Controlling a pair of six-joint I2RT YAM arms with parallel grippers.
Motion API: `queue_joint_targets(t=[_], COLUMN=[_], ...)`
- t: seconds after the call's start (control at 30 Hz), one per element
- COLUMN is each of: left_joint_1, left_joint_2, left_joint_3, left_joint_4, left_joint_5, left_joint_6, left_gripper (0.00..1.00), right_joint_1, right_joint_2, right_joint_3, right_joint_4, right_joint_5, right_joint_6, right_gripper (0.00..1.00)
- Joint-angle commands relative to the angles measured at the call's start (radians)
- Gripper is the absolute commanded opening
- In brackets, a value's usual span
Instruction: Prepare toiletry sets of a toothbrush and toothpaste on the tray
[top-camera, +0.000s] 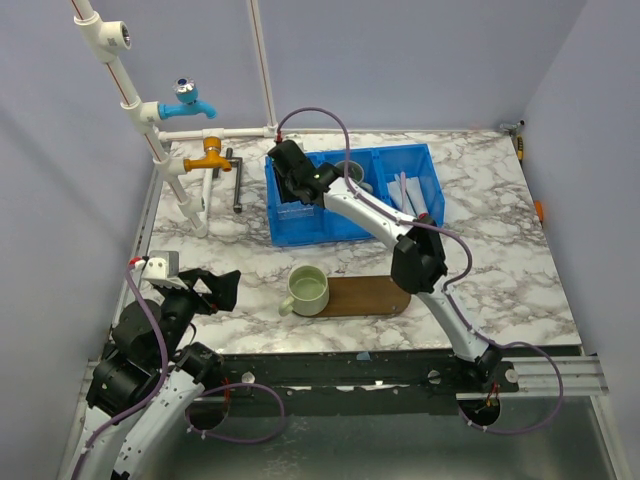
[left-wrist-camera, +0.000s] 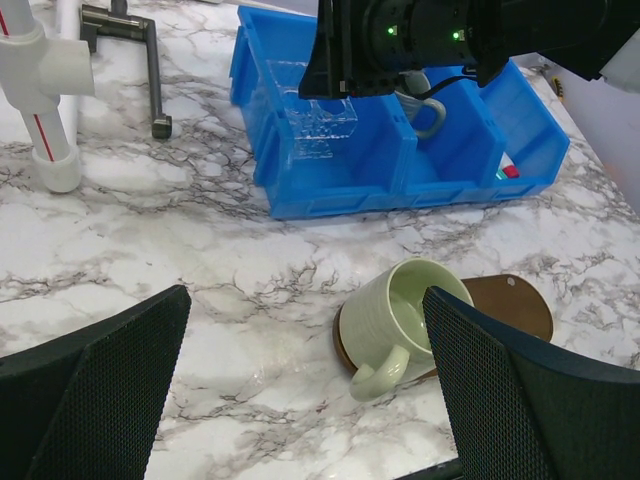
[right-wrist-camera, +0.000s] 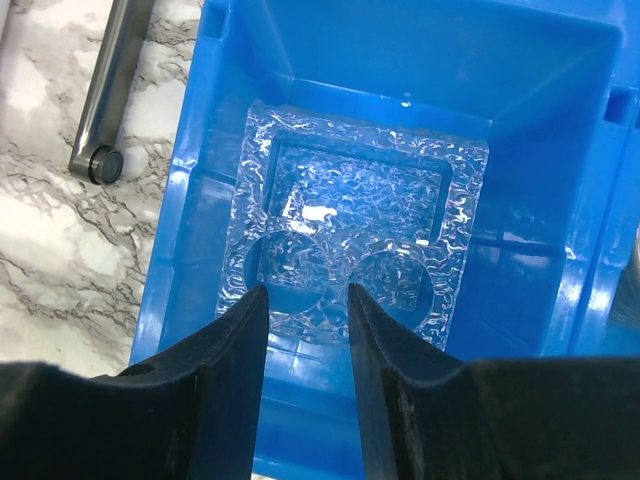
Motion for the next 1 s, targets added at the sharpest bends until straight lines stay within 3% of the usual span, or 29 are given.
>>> queue_joint_targets(t=[0.0, 0.7, 0.97], left_joint_1=[0.007, 0.012, 0.015], left_joint_2=[0.004, 0.006, 0.012], left_joint_3=[-0.01, -0.01, -0.01], left_joint_4=[0.012, 0.012, 0.012], left_joint_5=[0.025, 0.022, 0.024], left_joint_6=[0.012, 0.013, 0.013], left_gripper=[0.99, 0.99, 0.99], right_joint_1=[-0.012, -0.036, -0.036], right_joint_2=[0.038, 0.087, 0.099], right_joint_3=[0.04, 0.031, 0.022], right_joint_4=[0.025, 0.038, 0.044], right_joint_5=[0.02, 0.043, 0.024], right_joint_6=[0.024, 0.048, 0.055], right_gripper=[0.4, 0.38, 0.3])
